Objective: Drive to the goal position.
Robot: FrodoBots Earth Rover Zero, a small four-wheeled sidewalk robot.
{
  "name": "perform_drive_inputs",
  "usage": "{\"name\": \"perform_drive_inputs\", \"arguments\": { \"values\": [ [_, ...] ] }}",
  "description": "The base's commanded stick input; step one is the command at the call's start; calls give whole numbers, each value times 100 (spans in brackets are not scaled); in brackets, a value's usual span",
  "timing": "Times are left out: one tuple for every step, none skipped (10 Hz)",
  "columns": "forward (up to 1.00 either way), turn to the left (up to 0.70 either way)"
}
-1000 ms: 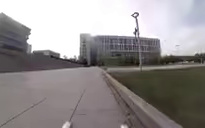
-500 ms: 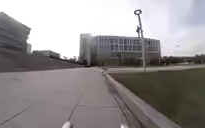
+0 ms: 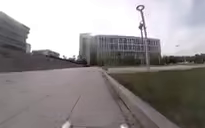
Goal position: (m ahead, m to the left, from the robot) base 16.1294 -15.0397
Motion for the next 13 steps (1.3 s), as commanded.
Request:
{"name": "perform_drive_inputs", "arguments": {
  "values": [
    [99, 0],
    [99, 0],
    [99, 0],
    [99, 0],
    [99, 0],
    [99, 0],
    [99, 0],
    [99, 0],
    [99, 0],
    [99, 0],
    [99, 0],
    [99, 0],
    [99, 0]
  ]
}}
